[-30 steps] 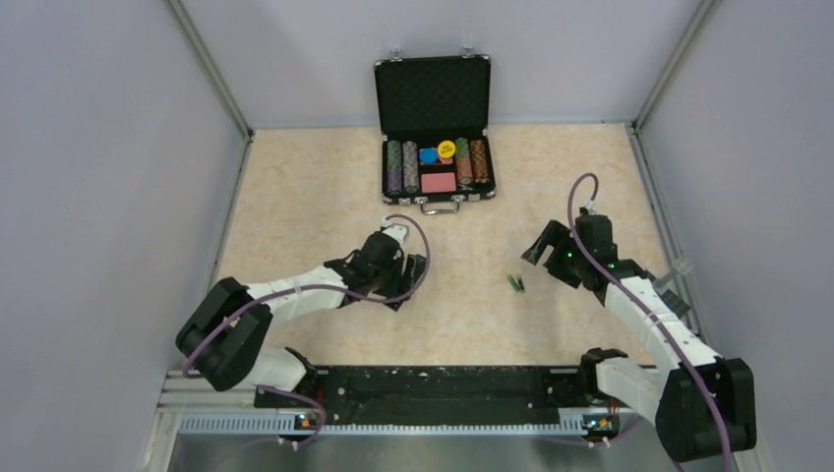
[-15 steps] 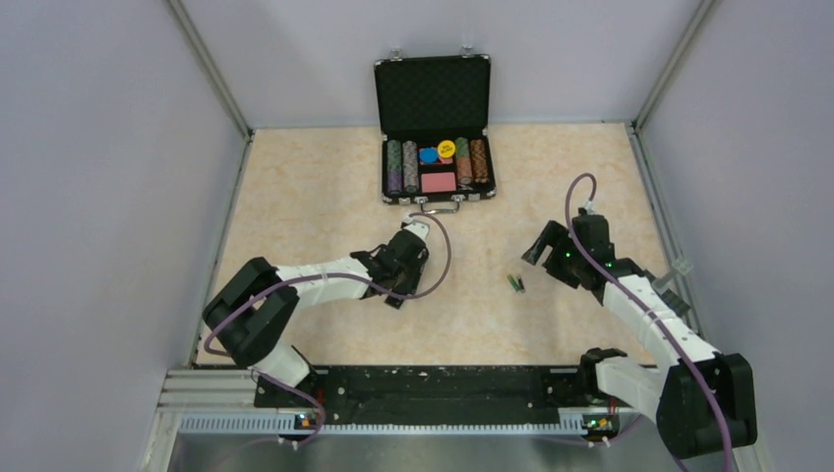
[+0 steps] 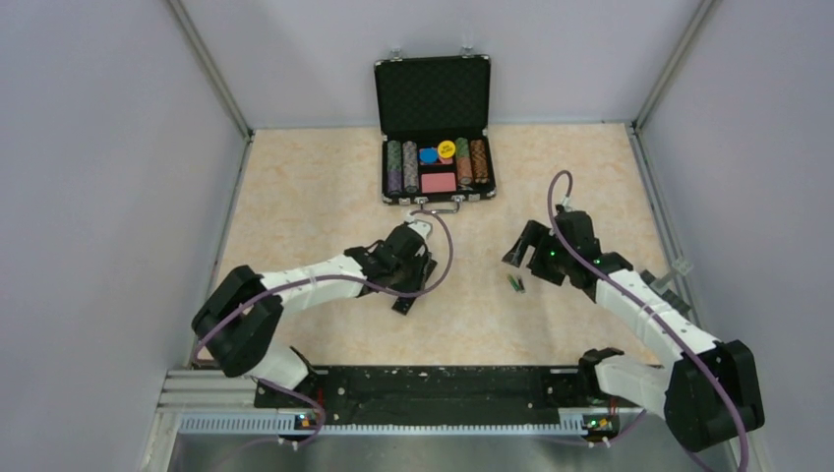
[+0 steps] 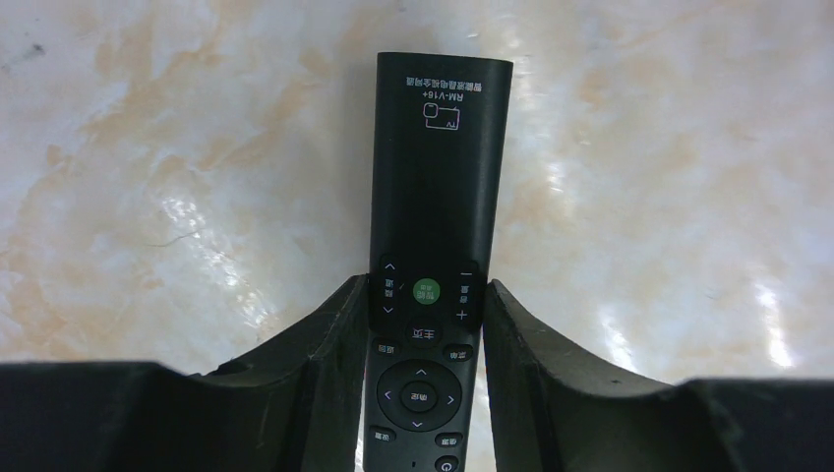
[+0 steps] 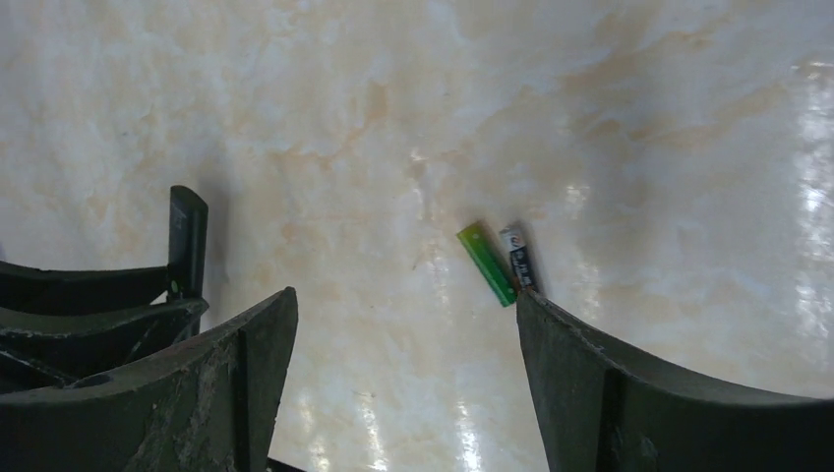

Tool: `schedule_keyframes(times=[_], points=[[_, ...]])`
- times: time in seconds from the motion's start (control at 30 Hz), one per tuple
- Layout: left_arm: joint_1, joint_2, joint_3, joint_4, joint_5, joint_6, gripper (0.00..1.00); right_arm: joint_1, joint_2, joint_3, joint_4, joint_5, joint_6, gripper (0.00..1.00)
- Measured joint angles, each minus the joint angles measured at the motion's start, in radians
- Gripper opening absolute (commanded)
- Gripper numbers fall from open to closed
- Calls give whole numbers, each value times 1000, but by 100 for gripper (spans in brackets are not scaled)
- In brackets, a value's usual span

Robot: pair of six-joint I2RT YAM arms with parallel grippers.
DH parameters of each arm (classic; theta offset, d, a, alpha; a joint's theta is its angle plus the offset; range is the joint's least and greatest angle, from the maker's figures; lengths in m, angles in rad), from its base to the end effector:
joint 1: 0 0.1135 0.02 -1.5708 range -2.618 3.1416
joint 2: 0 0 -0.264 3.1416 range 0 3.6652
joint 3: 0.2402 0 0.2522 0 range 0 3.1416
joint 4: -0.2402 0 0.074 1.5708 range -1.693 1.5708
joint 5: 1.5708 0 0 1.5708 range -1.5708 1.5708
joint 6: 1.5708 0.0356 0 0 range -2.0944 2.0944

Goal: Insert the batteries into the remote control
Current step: Pick up the remote control from the center of the board, then adjust the remote control.

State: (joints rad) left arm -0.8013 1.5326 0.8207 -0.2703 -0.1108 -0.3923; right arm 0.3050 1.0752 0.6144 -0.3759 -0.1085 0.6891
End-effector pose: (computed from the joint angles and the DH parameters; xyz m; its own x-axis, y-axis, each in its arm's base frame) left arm 0.2083 -0.2094 0.1717 -0.7913 0.2708 -0.5482 0.3989 0.9081 -0.1273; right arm 0.2028 0.0679 0.2093 -0.7804 0.4170 -0.4659 0.1665 0.8568 0.4880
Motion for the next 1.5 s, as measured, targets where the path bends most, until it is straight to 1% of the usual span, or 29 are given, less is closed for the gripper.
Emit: schedule_keyframes(times=[0.17,0.3,0.53,0.73,1.0,1.17,1.33,1.5], points=[[11,-143,9,-13,128,-20,4,42,-2,3,72,-83,23,84],[33,-219,34,-11,217,-48,4,89,-20,14,127,-140,51,88],[97,-343,64,6,371,-122,4,191,-69,124,244,-225,86,98],[162,-416,112,60,514,-211,2,231,-85,214,389,-283,107,99],[231,-398,222,140,756,-406,1,275,-11,346,406,-297,145,99],[254,-351,253,291,904,-575,0,282,-5,357,409,-298,193,99],[257,-299,253,415,995,-717,0,283,-6,357,447,-299,246,98],[257,-295,253,459,1029,-763,0,283,-6,356,482,-301,293,89]])
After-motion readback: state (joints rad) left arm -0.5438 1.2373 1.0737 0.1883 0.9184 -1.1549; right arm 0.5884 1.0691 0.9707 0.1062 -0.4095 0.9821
